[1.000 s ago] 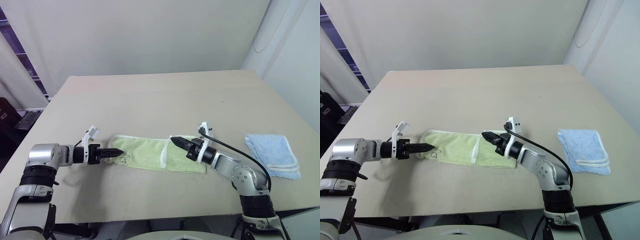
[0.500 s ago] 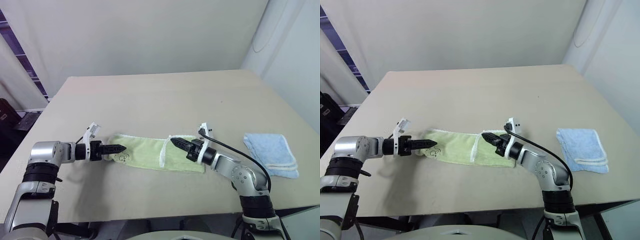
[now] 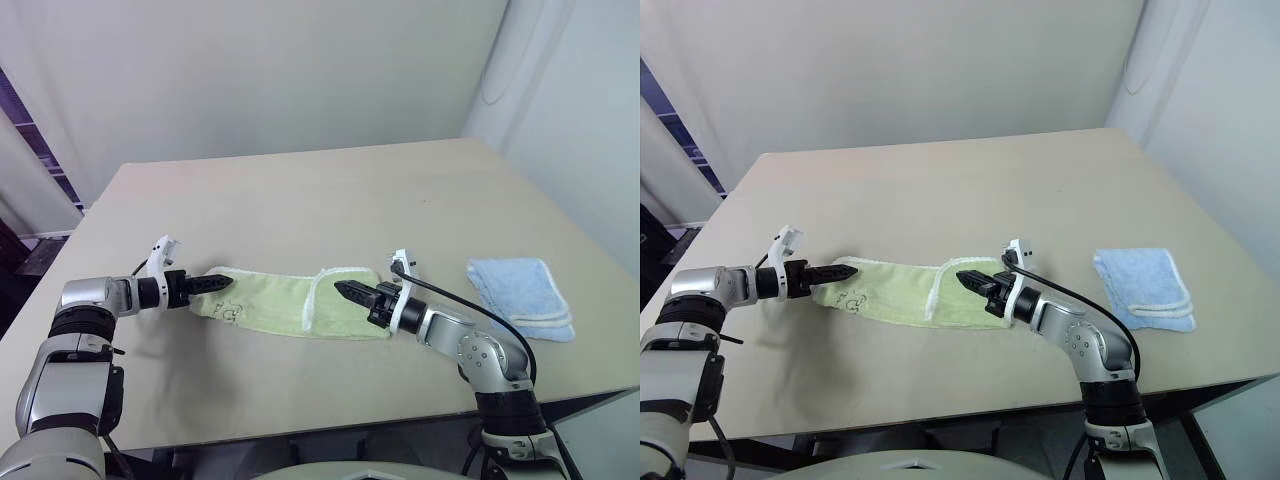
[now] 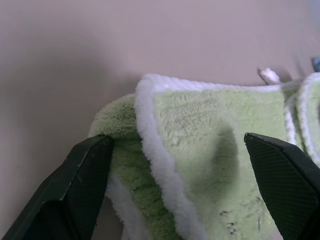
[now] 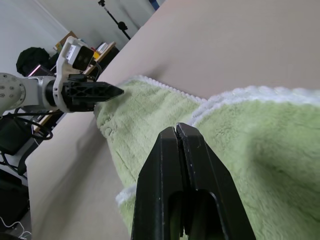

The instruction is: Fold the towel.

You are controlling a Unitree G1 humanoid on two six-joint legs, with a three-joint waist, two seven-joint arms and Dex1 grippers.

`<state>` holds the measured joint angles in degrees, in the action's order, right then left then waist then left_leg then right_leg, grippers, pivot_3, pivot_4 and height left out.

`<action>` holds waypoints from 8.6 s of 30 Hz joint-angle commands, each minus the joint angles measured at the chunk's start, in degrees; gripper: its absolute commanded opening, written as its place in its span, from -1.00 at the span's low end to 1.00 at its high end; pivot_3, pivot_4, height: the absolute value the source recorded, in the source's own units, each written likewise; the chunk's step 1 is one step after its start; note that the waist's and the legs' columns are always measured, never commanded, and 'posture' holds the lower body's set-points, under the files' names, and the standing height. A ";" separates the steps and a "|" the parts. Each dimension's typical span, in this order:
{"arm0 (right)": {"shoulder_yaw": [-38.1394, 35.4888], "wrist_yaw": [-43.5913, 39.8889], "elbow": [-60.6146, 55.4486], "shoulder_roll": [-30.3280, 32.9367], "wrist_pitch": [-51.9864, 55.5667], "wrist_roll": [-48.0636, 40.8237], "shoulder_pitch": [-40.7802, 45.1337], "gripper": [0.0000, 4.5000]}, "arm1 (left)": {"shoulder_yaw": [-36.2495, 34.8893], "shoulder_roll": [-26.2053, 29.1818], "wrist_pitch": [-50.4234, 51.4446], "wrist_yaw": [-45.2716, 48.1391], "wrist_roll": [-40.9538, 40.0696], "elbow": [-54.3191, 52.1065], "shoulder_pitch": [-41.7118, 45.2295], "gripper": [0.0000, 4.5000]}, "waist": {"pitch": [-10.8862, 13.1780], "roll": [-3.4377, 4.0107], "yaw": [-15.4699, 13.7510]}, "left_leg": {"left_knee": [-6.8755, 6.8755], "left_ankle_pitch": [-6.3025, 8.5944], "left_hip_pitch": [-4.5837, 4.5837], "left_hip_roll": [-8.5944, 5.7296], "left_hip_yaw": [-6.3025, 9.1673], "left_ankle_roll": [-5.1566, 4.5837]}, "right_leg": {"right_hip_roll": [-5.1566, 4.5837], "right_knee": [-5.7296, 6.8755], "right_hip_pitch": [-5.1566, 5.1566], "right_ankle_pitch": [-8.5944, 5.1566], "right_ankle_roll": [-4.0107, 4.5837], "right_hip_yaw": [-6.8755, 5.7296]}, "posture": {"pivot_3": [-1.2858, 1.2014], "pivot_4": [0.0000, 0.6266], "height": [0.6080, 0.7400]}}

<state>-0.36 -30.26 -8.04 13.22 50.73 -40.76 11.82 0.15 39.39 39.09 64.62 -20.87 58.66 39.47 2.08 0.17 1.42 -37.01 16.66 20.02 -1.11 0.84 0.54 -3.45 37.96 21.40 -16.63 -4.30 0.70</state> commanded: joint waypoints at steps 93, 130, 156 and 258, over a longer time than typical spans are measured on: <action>-0.17 -0.43 -3.17 0.53 -4.50 1.39 0.53 -1.00 | 1.91 17.65 -17.40 27.88 -17.08 3.75 5.02 0.99 | 1.25 -1.52 -0.39 | -1.17 -0.90 2.35 -0.05 0.82 0.65 | 0.91 0.34 1.91 0.71 0.02 0.19 | 0.03 -1.00 1.00; 0.59 -0.72 0.46 -1.19 -2.35 1.02 2.79 -1.00 | 4.39 22.97 15.38 20.17 -5.18 -24.80 -13.75 0.99 | 1.24 -1.22 1.05 | -1.02 -0.97 1.48 0.13 0.56 0.45 | 1.11 -0.02 1.45 1.12 0.15 0.77 | 0.03 -1.00 1.00; -1.36 1.68 -1.44 -0.55 -2.70 1.19 0.34 -1.00 | -1.58 5.36 22.92 9.79 -5.52 -17.90 -6.31 0.99 | 1.21 -0.74 -2.13 | -1.00 -0.97 1.49 -0.06 0.57 0.45 | 0.64 -0.10 1.30 1.12 0.19 0.56 | 0.03 -1.00 1.00; -4.25 8.56 -20.70 12.70 -3.11 -2.81 -1.08 -1.00 | 10.97 -19.47 -23.53 15.74 2.83 -31.11 0.89 0.74 | 1.13 -0.79 -1.62 | -1.15 -1.02 2.32 -0.07 0.44 0.32 | 1.12 -0.40 1.63 1.26 -0.20 0.66 | 0.03 -1.00 1.00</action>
<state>-4.83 -20.68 -29.88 26.03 49.33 -44.31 10.04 12.10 20.53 16.97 80.90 -17.99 27.45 40.62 3.22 -0.62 -0.21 -38.16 15.64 22.33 -1.18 1.27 0.85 -2.33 37.56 23.02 -15.35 -4.54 1.37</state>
